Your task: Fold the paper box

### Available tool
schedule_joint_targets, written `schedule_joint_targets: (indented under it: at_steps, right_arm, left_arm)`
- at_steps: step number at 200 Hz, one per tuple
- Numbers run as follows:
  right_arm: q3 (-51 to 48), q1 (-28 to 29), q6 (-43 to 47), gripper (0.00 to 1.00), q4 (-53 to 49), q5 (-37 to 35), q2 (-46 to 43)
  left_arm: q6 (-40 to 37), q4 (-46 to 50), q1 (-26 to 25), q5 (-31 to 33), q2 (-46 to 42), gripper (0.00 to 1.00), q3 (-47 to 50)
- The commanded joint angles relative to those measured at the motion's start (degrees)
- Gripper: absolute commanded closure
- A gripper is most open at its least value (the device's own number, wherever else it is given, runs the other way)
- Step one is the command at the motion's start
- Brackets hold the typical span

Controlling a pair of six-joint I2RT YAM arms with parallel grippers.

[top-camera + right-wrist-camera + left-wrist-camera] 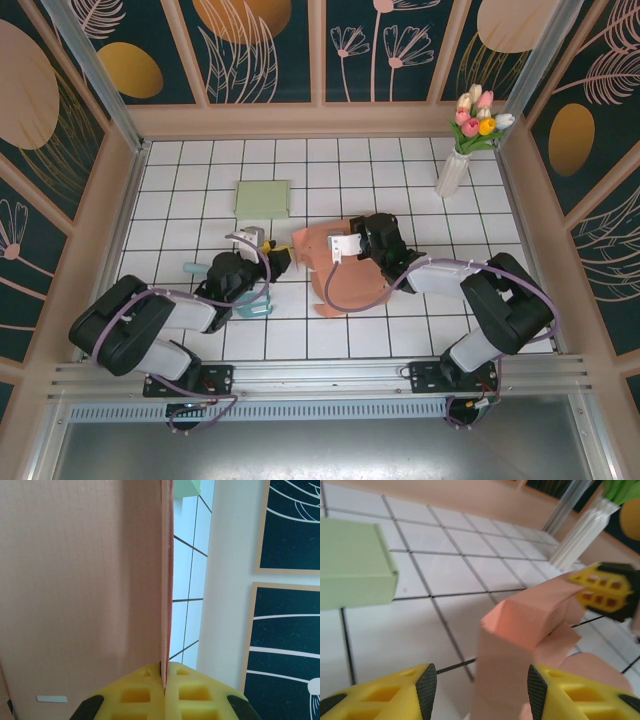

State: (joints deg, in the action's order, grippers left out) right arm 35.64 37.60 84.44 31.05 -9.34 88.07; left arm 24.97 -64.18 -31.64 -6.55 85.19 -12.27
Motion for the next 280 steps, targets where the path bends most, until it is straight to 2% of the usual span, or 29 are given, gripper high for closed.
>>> schedule_joint_targets:
  at_steps: [1, 34, 74, 141, 192, 280]
  right_arm:
    - [-0.31, 0.49, -1.68, 1.00, -2.74, 1.61, -0.42]
    - [-0.31, 0.63, -1.53, 1.00, -3.10, 1.35, -0.60]
    - [-0.22, 0.63, -1.39, 1.00, -3.36, 1.26, -0.72]
    - [-0.06, 0.46, -1.46, 1.00, -3.11, 1.41, 0.04]
    - [0.05, 0.28, -1.63, 1.00, -3.01, 1.52, 0.60]
    - [0.13, 0.37, -1.91, 1.00, -3.19, 1.26, 0.78]
  left_arm:
    - [-0.24, -6.35, 2.89, -7.02, 5.32, 0.47, 1.56]
    - [1.12, -14.09, 3.86, -15.95, 12.47, 0.47, -0.29]
    - [2.27, -15.96, 3.95, -19.05, 18.04, 0.48, -3.93]
    - [1.05, -10.52, 3.96, -16.18, 18.74, 0.48, -6.85]
    - [3.39, -15.34, 3.86, -21.69, 20.21, 0.49, -6.80]
    - [6.14, -16.68, 2.05, -20.19, 20.80, 0.49, -7.24]
